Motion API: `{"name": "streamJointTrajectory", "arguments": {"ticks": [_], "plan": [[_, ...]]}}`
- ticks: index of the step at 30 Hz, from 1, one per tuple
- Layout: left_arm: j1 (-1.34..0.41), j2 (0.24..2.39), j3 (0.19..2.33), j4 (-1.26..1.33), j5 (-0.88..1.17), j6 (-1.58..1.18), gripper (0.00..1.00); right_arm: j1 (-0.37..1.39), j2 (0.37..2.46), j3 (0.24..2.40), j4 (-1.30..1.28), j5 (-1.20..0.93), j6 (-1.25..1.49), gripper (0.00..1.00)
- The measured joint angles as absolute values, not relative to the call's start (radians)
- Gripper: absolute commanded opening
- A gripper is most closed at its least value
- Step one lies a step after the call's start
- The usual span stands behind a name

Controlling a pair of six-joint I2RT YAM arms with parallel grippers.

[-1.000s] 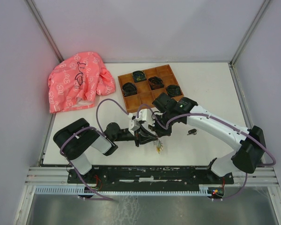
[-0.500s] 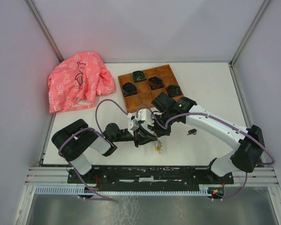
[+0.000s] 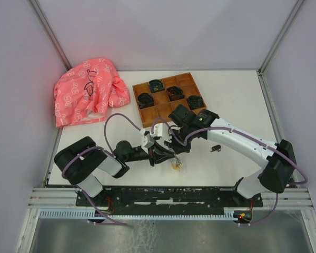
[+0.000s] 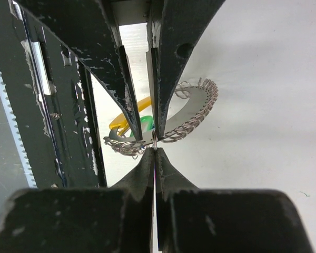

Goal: Put the keys on the keyring

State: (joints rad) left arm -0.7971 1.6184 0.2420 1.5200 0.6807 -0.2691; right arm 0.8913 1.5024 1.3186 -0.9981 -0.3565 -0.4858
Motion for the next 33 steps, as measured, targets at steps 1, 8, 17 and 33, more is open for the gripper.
{"name": "streamJointTrajectory", "arguments": {"ticks": [1, 8, 17, 33], "plan": [[-0.797, 1.612, 0.240, 1.520, 0.677, -0.269, 0.21, 0.892, 1.502, 1.319, -0.999, -0.356, -0.487, 0.01], [-0.796, 1.594, 0.231, 1.520, 0.664, -0.269, 0.23, 0.892, 1.502, 1.319, -1.000, -0.349, -0.489, 0.01], [-0.794, 1.589, 0.234, 1.526, 0.665, -0.270, 0.23, 0.894, 1.507, 1.318, -1.023, -0.331, -0.498, 0.01], [-0.788, 1.611, 0.259, 1.533, 0.683, -0.271, 0.23, 0.881, 1.506, 1.318, -1.025, -0.363, -0.491, 0.01]]}}
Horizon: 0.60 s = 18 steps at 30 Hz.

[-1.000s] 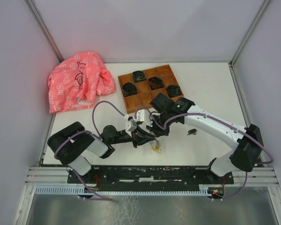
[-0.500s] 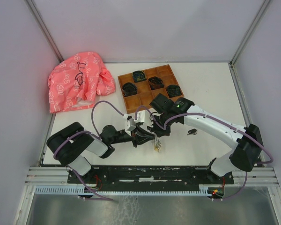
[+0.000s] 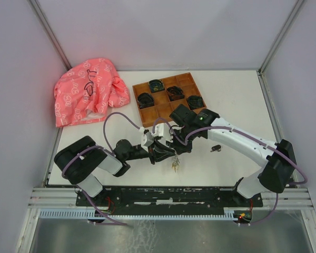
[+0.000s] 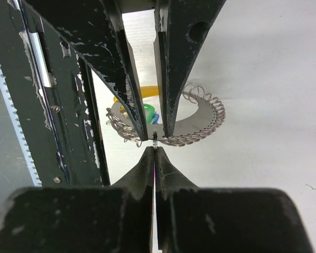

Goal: Put the keys on the keyring

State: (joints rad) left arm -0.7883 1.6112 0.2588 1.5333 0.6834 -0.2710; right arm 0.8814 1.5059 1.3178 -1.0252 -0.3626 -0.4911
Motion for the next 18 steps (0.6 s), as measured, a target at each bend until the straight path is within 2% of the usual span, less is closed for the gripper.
{"name": "streamJointTrajectory", "arguments": {"ticks": [5, 8, 13, 18], "plan": [[-0.788, 1.618, 0.270, 1.538, 0.684, -0.271, 0.16, 0.881, 1.495, 1.313, -1.020, -0.366, -0.483, 0.01], [-0.788, 1.620, 0.274, 1.539, 0.688, -0.272, 0.16, 0.880, 1.491, 1.311, -1.017, -0.365, -0.480, 0.01], [-0.787, 1.625, 0.279, 1.540, 0.694, -0.272, 0.22, 0.879, 1.489, 1.311, -1.017, -0.365, -0.477, 0.01], [-0.786, 1.630, 0.289, 1.540, 0.713, -0.287, 0.17, 0.876, 1.478, 1.295, -0.996, -0.360, -0.475, 0.01]]}}
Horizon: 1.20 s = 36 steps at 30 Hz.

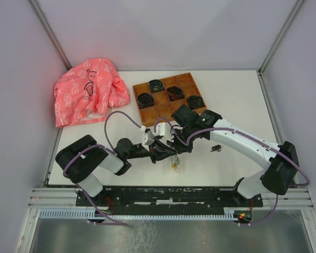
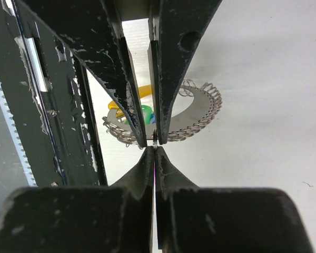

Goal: Put the keys on the keyring

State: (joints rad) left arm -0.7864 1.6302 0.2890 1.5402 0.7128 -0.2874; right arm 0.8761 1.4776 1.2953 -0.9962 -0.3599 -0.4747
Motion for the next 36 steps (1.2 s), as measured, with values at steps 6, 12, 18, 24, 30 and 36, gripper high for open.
{"name": "streamJointTrajectory", "arguments": {"ticks": [6, 12, 18, 24, 30, 36], "plan": [[-0.786, 1.634, 0.295, 1.540, 0.716, -0.290, 0.03, 0.875, 1.461, 1.270, -0.962, -0.356, -0.466, 0.01], [-0.787, 1.636, 0.295, 1.534, 0.708, -0.295, 0.03, 0.878, 1.430, 1.227, -0.920, -0.350, -0.466, 0.14], [-0.789, 1.622, 0.277, 1.534, 0.664, -0.286, 0.03, 0.842, 1.309, 1.108, -0.762, -0.360, -0.414, 0.29], [-0.793, 1.568, 0.230, 1.534, 0.621, -0.237, 0.03, 0.781, 1.124, 0.883, -0.500, -0.361, -0.313, 0.33], [-0.793, 1.539, 0.208, 1.534, 0.604, -0.185, 0.03, 0.774, 0.972, 0.617, -0.176, -0.357, -0.209, 0.34], [-0.768, 1.519, 0.206, 1.534, 0.608, -0.149, 0.03, 0.769, 0.884, 0.424, 0.150, -0.358, -0.159, 0.36]]}}
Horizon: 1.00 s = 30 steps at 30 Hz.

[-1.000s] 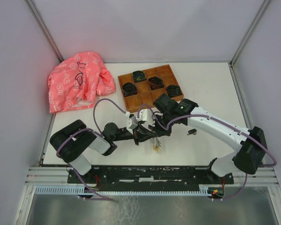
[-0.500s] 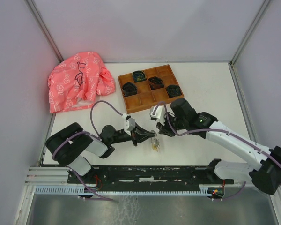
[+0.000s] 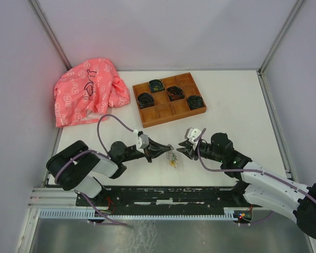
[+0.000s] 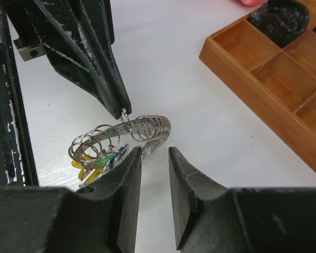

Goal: Put the keys on the keyring

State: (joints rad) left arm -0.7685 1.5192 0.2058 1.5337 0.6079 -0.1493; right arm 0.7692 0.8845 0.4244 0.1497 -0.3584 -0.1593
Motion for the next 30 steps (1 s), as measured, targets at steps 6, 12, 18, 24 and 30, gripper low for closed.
{"name": "streamJointTrajectory", "arguments": {"ticks": [6, 12, 18, 24, 30], "plan": [[-0.718, 1.518, 0.206, 1.533, 0.646, -0.141, 0.03, 0.765, 0.871, 0.317, 0.356, -0.402, -0.154, 0.34], [-0.702, 1.514, 0.206, 1.533, 0.688, -0.140, 0.03, 0.765, 0.886, 0.310, 0.482, -0.457, -0.154, 0.33], [-0.702, 1.506, 0.206, 1.532, 0.715, -0.140, 0.03, 0.765, 0.924, 0.311, 0.532, -0.510, -0.155, 0.33], [-0.702, 1.458, 0.206, 1.532, 0.719, -0.140, 0.03, 0.765, 0.937, 0.311, 0.531, -0.536, -0.155, 0.32], [-0.702, 1.443, 0.206, 1.532, 0.737, -0.141, 0.03, 0.765, 0.951, 0.311, 0.531, -0.560, -0.153, 0.29]]}}
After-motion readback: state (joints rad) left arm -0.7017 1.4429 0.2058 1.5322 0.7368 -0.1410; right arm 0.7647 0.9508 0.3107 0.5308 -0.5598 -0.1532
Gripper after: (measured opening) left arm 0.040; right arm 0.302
